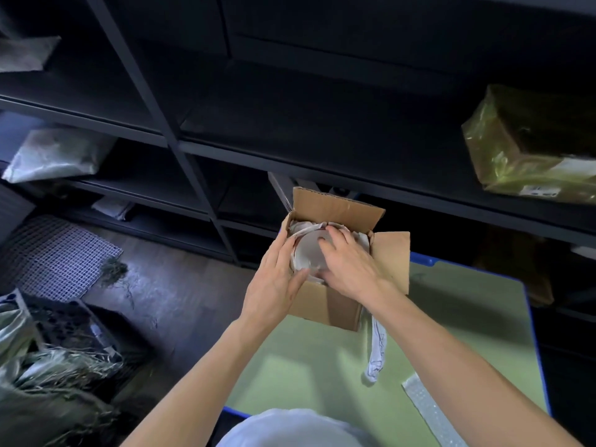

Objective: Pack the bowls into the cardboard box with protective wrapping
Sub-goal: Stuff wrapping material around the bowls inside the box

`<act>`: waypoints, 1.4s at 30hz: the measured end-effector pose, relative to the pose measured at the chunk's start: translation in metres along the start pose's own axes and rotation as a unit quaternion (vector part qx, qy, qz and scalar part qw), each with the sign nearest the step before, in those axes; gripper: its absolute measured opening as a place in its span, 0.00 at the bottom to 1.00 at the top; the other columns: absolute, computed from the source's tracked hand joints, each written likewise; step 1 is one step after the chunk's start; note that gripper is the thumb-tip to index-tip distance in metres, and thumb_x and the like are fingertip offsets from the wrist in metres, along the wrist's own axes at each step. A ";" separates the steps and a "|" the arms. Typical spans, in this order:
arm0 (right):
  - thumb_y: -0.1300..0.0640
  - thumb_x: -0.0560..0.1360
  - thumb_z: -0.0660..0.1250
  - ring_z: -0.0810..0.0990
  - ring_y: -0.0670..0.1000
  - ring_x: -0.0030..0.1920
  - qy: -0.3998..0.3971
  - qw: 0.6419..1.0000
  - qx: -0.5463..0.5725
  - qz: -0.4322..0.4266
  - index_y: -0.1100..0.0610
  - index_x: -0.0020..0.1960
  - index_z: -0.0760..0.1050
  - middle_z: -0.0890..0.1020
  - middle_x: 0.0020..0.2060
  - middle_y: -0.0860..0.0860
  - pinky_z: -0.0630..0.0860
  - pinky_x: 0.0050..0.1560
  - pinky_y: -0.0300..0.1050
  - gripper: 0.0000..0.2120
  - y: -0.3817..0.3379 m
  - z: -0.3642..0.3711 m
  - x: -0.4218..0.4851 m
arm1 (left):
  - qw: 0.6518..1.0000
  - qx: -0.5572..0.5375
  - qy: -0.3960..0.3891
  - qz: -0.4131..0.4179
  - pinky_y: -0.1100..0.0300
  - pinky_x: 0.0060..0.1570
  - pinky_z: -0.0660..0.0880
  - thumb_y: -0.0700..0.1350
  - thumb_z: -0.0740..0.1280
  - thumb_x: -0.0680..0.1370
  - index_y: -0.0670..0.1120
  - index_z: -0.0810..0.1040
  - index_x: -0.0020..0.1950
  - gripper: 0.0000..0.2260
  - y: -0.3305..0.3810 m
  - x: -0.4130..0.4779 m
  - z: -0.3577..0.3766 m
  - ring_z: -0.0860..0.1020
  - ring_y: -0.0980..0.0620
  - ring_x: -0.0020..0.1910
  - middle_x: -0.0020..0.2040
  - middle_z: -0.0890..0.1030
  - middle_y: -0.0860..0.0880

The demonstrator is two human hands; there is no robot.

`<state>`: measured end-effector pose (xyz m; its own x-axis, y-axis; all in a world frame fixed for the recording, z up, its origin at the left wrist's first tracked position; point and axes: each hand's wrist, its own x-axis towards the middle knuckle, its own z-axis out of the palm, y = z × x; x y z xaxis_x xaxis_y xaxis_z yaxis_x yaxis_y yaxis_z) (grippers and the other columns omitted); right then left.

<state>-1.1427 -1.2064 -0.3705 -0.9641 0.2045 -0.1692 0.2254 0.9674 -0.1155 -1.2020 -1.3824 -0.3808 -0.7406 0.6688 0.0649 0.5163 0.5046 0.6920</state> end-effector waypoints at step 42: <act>0.41 0.74 0.65 0.53 0.58 0.76 -0.023 0.995 0.095 0.029 0.48 0.58 0.79 0.60 0.76 0.56 0.60 0.72 0.57 0.17 -0.002 -0.004 0.004 | 0.999 -0.027 -0.037 0.007 0.62 0.57 0.73 0.67 0.60 0.75 0.60 0.57 0.78 0.33 0.011 0.000 -0.016 0.56 0.70 0.75 0.79 0.51 0.66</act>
<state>-1.1475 -1.2070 -0.3667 -0.9423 0.2478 -0.2249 0.3070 0.9076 -0.2863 -1.2032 -1.3858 -0.3612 -0.6982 0.7155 0.0224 0.5006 0.4657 0.7297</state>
